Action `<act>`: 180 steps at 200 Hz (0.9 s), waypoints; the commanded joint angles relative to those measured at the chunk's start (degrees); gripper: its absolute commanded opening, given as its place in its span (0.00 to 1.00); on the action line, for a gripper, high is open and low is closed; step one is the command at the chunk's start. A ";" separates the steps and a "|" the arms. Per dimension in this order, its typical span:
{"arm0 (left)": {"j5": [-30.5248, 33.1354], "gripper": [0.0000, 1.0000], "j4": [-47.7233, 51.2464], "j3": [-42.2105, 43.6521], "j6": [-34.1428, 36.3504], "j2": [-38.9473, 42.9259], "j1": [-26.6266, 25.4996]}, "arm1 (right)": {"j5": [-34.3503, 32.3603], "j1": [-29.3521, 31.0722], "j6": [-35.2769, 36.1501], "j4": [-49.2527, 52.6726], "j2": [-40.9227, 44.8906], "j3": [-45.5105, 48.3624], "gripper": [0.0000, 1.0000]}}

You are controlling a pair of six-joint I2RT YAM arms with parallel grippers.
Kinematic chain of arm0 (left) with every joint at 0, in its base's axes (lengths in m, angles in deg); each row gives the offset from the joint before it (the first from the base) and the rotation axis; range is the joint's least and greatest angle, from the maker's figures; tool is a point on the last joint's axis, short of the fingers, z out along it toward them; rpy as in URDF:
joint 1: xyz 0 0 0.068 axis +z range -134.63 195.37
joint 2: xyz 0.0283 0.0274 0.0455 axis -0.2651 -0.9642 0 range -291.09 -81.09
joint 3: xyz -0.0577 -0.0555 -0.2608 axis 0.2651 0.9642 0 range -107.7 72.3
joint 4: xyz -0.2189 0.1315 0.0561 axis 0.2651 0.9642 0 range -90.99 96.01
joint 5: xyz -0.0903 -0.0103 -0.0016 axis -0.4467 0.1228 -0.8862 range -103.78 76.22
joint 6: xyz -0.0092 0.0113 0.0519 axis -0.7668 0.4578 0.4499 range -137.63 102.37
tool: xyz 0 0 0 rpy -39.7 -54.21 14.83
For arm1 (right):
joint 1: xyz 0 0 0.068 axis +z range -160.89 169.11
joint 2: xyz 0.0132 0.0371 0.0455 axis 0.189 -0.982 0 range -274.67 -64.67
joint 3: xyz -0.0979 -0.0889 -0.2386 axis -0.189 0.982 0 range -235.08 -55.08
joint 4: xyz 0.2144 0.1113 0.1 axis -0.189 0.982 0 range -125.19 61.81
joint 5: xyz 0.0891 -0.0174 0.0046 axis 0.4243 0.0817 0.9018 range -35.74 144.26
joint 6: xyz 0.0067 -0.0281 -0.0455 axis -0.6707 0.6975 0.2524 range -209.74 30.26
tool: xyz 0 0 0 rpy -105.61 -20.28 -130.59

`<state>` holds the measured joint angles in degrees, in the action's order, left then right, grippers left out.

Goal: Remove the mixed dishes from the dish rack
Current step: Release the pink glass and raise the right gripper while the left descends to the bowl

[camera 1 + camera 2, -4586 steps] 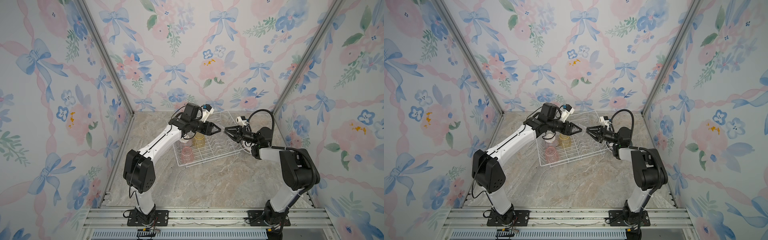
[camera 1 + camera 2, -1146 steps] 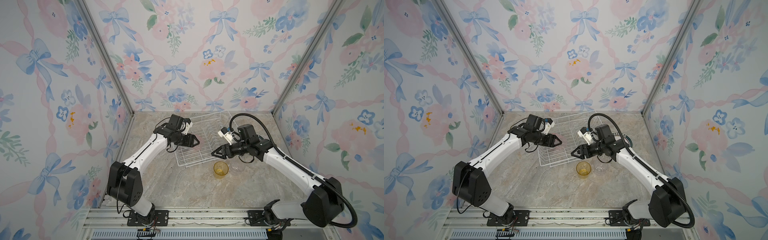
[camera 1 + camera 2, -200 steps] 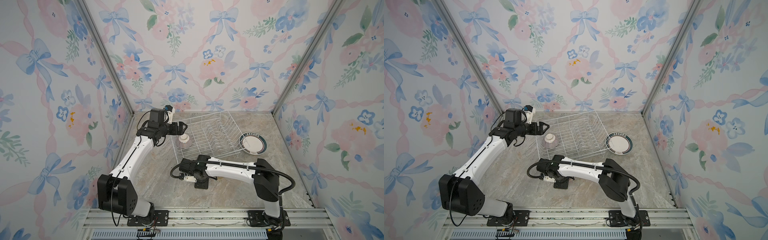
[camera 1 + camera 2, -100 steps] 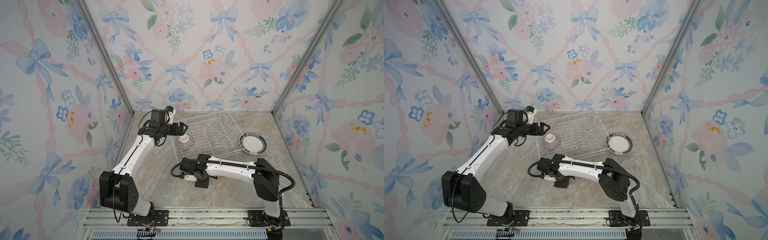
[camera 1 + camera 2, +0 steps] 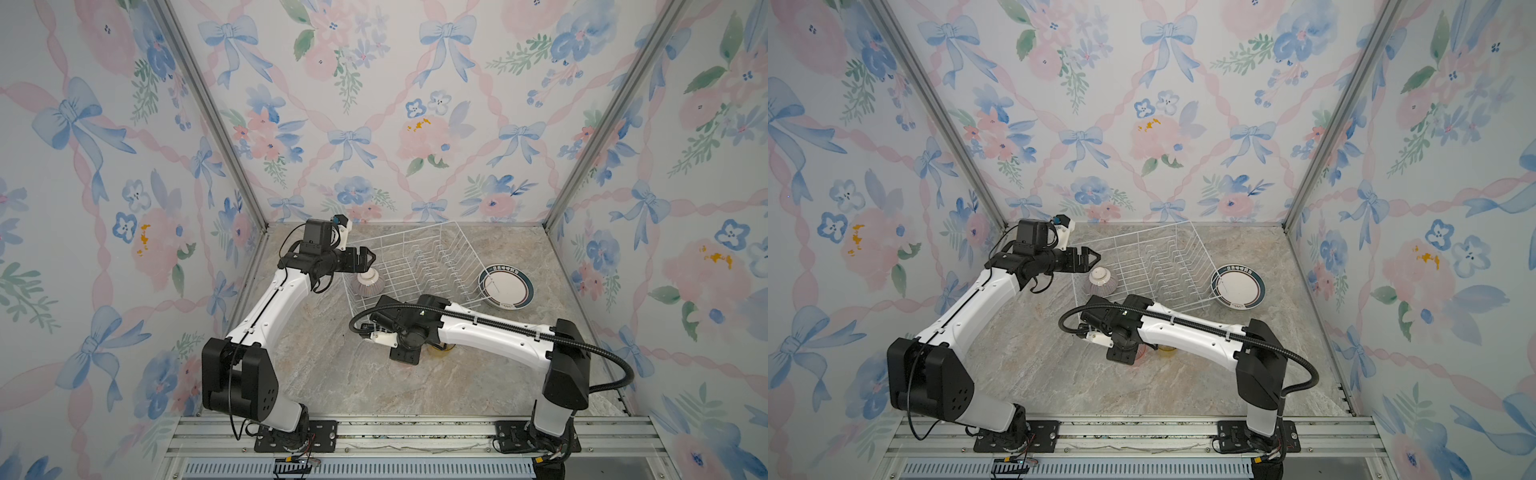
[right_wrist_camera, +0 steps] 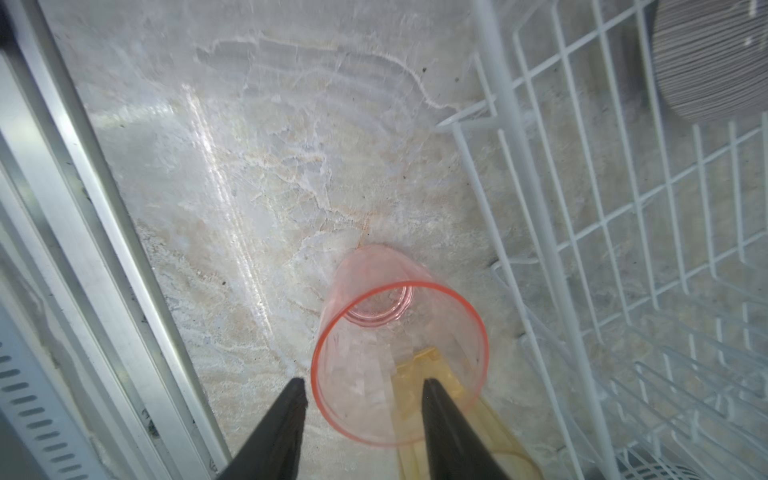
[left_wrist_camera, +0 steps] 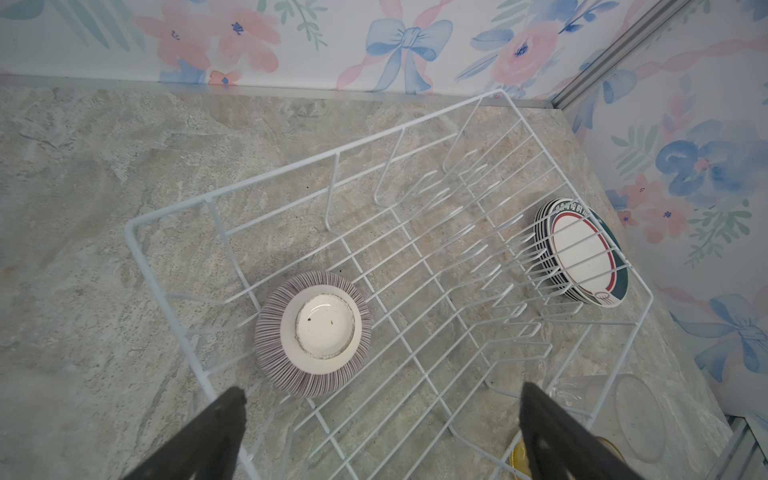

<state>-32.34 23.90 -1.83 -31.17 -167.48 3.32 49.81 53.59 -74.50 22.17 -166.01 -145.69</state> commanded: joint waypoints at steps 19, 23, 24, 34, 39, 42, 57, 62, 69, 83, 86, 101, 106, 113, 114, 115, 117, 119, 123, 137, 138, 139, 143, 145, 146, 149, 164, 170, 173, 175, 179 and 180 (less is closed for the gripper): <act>5.87 0.98 5.69 -2.74 2.87 -3.49 -2.80 | 6.33 -3.99 -4.57 -10.02 12.26 2.97 0.55; 6.67 0.98 6.34 -3.22 3.13 -4.00 -3.26 | 6.66 -4.66 -5.15 -11.14 13.25 3.60 0.56; 6.82 0.98 6.42 -3.39 3.24 -4.11 -3.38 | 6.74 -4.91 -5.32 -11.35 13.53 3.86 0.56; 9.21 0.98 8.10 -4.88 3.96 -5.74 -4.73 | 7.22 -6.84 -6.95 -13.65 15.60 5.20 0.58; 10.45 0.98 8.92 -5.67 4.31 -6.84 -5.35 | 7.53 -7.81 -7.73 -14.44 16.46 5.85 0.59; 11.28 0.98 9.41 -6.18 4.58 -7.39 -5.73 | 7.79 -8.56 -8.21 -14.87 16.86 6.22 0.59; 14.33 0.98 11.88 -8.76 5.50 -10.26 -7.45 | 8.52 -11.40 -10.17 -15.88 18.37 7.60 0.59; 15.07 0.98 12.53 -9.35 5.74 -11.17 -8.02 | 8.68 -12.11 -10.66 -16.12 18.69 7.95 0.59; 15.63 0.96 13.37 -10.39 6.04 -12.36 -8.46 | 8.79 -12.91 -11.14 -16.42 19.19 8.52 0.59; 16.70 0.88 15.17 -12.58 6.07 -14.78 -8.86 | 8.74 -13.89 -11.87 -17.45 20.14 9.75 0.59; 16.95 0.86 15.52 -13.00 6.07 -15.30 -8.91 | 8.71 -14.00 -12.02 -17.65 20.33 9.97 0.59; 17.40 0.80 17.57 -15.25 6.46 -17.68 -8.91 | 8.69 -14.69 -12.55 -18.72 21.21 11.33 0.60; 17.56 0.80 18.36 -16.12 6.58 -18.48 -8.99 | 8.69 -14.91 -12.67 -18.97 21.40 11.69 0.60; 18.52 0.81 19.57 -17.16 6.75 -19.74 -9.16 | 8.82 -15.22 -12.86 -19.21 21.70 12.16 0.60; 18.59 0.81 19.76 -17.39 6.76 -19.98 -9.19 | 8.83 -15.25 -12.82 -19.26 21.75 12.23 0.60; 18.62 0.81 19.98 -17.56 6.81 -20.10 -9.20 | 8.79 -15.26 -12.85 -19.28 21.77 12.26 0.60; 18.93 0.81 20.35 -17.81 6.78 -20.37 -9.26 | 8.81 -15.38 -12.89 -19.34 21.84 12.35 0.60; 19.23 0.81 20.63 -18.11 6.91 -20.72 -9.31 | 8.72 -15.45 -12.92 -19.38 21.87 12.44 0.60; 19.76 0.81 21.18 -18.58 7.01 -21.32 -9.42 | 8.66 -15.70 -12.97 -19.50 22.03 12.71 0.60; 20.70 0.80 22.55 -19.80 7.30 -22.87 -9.64 | 8.69 -16.43 -13.21 -19.91 22.48 13.42 0.60; 20.69 0.80 22.61 -19.86 7.30 -23.00 -9.60 | 8.68 -16.46 -13.26 -19.96 22.54 13.43 0.60; 20.68 0.80 22.64 -19.93 7.34 -23.06 -9.63 | 8.72 -16.53 -13.24 -19.98 22.56 13.52 0.60; 20.74 0.79 22.74 -20.19 7.39 -23.37 -9.68 | 8.76 -16.71 -13.31 -20.12 22.65 13.76 0.60; 20.69 0.79 22.75 -20.29 7.39 -23.49 -9.66 | 8.78 -16.79 -13.33 -20.17 22.74 13.78 0.60; 20.68 0.79 22.75 -20.32 7.39 -23.53 -9.70 | 8.81 -16.82 -13.37 -20.18 22.80 13.92 0.60; 20.68 0.79 22.75 -20.39 7.46 -23.67 -9.66 | 8.95 -16.97 -13.37 -20.26 22.85 13.99 0.60; 20.45 0.76 22.78 -20.78 7.64 -24.37 -9.79 | 9.13 -17.50 -13.38 -20.49 23.12 14.43 0.60; 20.26 0.73 22.97 -21.03 7.73 -24.70 -9.75 | 9.19 -17.72 -13.28 -20.58 23.28 14.54 0.60; 20.32 0.72 23.15 -21.20 7.74 -24.97 -9.77 | 9.19 -17.85 -13.30 -20.60 23.29 14.62 0.60; 20.26 0.72 23.34 -21.33 7.81 -25.12 -9.79 | 9.19 -17.89 -13.35 -20.60 23.29 14.66 0.60; 20.39 0.71 23.62 -21.53 7.83 -25.39 -9.75 | 9.27 -18.03 -13.33 -20.66 23.38 14.73 0.60; 20.36 0.71 23.63 -21.60 7.83 -25.45 -9.74 | 9.27 -18.10 -13.32 -20.68 23.38 14.74 0.60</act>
<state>-12.91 44.38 -21.33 -24.62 -191.28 -6.06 58.22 36.55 -86.80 3.02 -143.89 -131.96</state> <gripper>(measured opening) 0.734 0.597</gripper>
